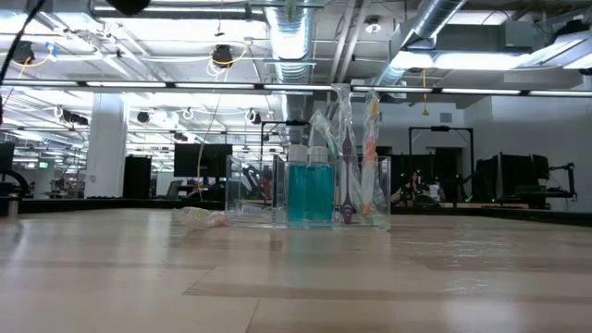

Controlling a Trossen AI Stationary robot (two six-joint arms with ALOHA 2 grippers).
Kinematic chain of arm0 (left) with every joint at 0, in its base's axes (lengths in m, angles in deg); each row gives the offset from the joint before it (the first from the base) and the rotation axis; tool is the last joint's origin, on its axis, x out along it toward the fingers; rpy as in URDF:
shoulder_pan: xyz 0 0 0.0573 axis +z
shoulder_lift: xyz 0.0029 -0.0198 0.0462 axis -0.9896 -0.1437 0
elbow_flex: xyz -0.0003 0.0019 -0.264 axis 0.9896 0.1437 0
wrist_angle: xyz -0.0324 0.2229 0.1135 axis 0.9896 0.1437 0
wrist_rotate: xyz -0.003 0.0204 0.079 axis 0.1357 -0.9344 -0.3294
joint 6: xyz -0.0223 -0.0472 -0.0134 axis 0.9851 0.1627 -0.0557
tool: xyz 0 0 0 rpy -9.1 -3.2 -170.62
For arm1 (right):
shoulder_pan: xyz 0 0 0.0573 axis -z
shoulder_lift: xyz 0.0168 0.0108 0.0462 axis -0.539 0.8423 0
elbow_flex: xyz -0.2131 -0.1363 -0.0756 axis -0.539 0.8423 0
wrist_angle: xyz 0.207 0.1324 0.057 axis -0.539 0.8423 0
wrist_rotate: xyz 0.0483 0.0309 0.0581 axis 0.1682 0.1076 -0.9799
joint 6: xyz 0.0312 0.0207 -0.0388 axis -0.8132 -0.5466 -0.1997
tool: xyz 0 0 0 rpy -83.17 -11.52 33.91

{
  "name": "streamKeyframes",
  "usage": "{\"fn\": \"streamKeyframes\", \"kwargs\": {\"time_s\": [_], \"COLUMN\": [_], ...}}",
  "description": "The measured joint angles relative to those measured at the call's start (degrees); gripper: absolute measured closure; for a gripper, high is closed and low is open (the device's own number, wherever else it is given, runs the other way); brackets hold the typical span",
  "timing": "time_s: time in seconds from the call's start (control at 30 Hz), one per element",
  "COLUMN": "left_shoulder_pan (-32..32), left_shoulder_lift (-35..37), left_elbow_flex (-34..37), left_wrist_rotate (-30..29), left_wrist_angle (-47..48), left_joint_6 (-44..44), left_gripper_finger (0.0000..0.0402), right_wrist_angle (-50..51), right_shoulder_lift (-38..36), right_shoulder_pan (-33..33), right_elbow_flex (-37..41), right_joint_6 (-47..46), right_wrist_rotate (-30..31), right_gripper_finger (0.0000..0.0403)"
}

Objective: Pick & Place toothbrushing station
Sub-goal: Put the green toothbrush into the transparent organizer

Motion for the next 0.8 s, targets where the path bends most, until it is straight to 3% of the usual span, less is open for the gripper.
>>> {"fn": "streamKeyframes", "kwargs": {"time_s": [0.17,0.3,0.8], "left_shoulder_pan": [-0.9,-0.8,-1.4], "left_shoulder_lift": [-7.7,-9.5,0.4], "left_elbow_flex": [0.0,0.8,23.0], "left_wrist_rotate": [1.8,3.9,-2.0], "left_wrist_angle": [-7.5,-11.3,-11.5], "left_joint_6": [7.2,10.4,10.2], "left_gripper_finger": [0.0401,0.0401,0.0401], "right_wrist_angle": [-0.1,-0.3,-1.2], "right_shoulder_lift": [0.6,1.0,3.9], "right_shoulder_pan": [-0.1,-0.1,-0.1], "right_elbow_flex": [0.0,0.0,0.0], "right_joint_6": [-2.0,-3.8,-5.7], "right_wrist_rotate": [0.1,1.3,1.4], "right_gripper_finger": [0.0117,0.0117,0.0117]}}
